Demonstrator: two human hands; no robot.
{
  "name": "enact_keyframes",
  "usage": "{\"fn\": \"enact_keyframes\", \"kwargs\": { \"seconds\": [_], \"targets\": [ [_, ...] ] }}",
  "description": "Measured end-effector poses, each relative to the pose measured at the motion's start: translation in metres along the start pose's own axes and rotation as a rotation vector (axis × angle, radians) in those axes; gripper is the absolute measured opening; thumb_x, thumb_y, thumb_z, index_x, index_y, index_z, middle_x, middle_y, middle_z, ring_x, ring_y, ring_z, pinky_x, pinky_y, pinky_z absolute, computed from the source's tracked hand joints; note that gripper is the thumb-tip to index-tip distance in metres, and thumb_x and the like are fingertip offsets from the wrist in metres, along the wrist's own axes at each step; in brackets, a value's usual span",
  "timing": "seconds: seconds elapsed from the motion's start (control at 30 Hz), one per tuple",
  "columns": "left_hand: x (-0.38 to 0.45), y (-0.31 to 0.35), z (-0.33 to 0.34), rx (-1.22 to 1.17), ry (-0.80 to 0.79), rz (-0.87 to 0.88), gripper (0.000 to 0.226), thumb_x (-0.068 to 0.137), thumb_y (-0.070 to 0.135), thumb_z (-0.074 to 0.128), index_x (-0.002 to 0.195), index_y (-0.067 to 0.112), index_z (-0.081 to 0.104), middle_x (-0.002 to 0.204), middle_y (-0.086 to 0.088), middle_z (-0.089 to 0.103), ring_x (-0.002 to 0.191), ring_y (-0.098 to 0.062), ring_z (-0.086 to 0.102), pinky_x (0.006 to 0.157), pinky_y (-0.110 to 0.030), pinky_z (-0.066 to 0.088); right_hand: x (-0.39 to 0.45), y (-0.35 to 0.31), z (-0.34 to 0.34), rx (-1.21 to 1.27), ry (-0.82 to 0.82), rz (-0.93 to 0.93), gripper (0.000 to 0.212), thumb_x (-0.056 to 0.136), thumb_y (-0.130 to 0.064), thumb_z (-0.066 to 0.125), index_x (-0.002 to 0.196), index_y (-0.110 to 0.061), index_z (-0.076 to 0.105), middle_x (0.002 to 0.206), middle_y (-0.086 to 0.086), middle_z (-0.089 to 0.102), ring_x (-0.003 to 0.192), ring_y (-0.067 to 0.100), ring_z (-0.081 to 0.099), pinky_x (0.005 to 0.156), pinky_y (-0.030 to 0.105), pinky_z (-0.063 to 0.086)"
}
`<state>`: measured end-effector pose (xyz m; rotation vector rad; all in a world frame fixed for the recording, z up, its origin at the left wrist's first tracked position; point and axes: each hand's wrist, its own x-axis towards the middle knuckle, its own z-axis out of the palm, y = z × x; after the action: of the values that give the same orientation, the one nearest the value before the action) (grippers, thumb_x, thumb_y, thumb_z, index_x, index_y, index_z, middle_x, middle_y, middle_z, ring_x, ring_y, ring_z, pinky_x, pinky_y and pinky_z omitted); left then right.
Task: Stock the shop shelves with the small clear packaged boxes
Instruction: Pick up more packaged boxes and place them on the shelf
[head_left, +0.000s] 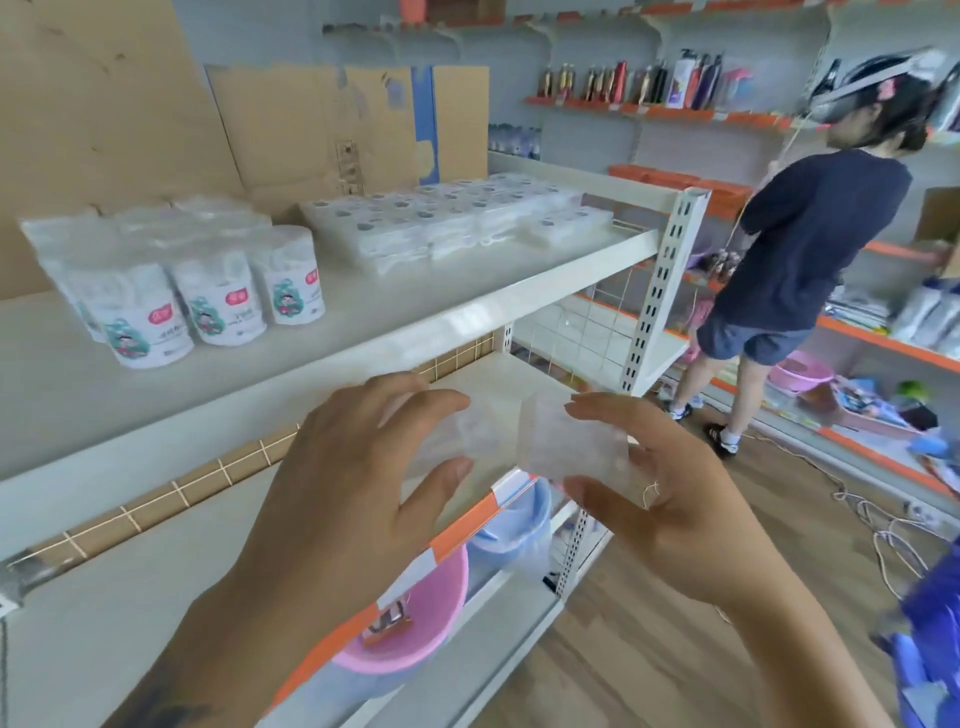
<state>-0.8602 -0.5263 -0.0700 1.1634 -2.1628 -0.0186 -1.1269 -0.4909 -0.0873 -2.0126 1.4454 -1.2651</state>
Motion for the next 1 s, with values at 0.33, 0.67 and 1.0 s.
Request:
{"fn": "enact_keyframes", "kwargs": {
  "seconds": [0.33,0.67,1.0],
  "targets": [
    [0.107,0.005,0.028,0.054,0.153,-0.138,0.038,0.092,0.050,0.062,0.129,0.041,0.060,0.131,0.020,0.054,0.119,-0.014,0.054,0.100,-0.029,0.043,0.143,0.072,-0.046,0.137,-0.115,-0.233,0.047,0.086,-0.019,0.081,0.127,-0.032,0.062,0.130,-0.012,0.063,0.122,0.015,0.060,0.097,0.040,0.054],
    [0.196,-0.005,0.056,-0.010,0.112,-0.551,0.046,0.081,0.039,0.083,0.119,0.053,0.062,0.122,0.021,0.061,0.113,0.008,0.052,0.086,-0.004,0.034,0.295,0.130,-0.072,0.086,-0.288,-0.458,0.047,0.086,-0.025,0.078,0.129,-0.031,0.062,0.131,-0.021,0.060,0.123,-0.005,0.052,0.104,0.020,0.041],
    [0.203,0.006,0.057,0.065,0.072,-0.645,0.046,0.079,0.055,0.075,0.123,0.048,0.064,0.130,0.031,0.059,0.124,0.017,0.046,0.097,0.001,0.031,0.340,0.149,-0.057,0.129,-0.473,-0.497,0.039,0.088,-0.032,0.076,0.123,-0.040,0.063,0.128,-0.026,0.060,0.124,-0.005,0.051,0.097,0.005,0.037]
  ]
}}
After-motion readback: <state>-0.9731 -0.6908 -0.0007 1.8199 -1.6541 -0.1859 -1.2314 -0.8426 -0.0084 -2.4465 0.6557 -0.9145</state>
